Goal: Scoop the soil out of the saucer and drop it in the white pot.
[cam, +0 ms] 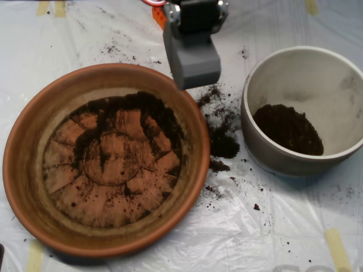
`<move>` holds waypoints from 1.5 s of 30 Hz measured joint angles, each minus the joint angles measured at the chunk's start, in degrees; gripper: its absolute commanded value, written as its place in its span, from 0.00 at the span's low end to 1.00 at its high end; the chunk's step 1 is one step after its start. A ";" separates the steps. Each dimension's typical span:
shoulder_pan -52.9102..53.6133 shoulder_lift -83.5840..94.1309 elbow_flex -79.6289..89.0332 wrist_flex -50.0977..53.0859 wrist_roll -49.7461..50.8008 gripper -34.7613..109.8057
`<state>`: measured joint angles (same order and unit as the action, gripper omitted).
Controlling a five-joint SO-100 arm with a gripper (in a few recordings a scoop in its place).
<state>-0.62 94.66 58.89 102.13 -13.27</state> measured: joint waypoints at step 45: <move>17.67 3.34 20.39 -19.07 10.99 0.57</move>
<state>17.05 98.00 79.28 83.06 -2.29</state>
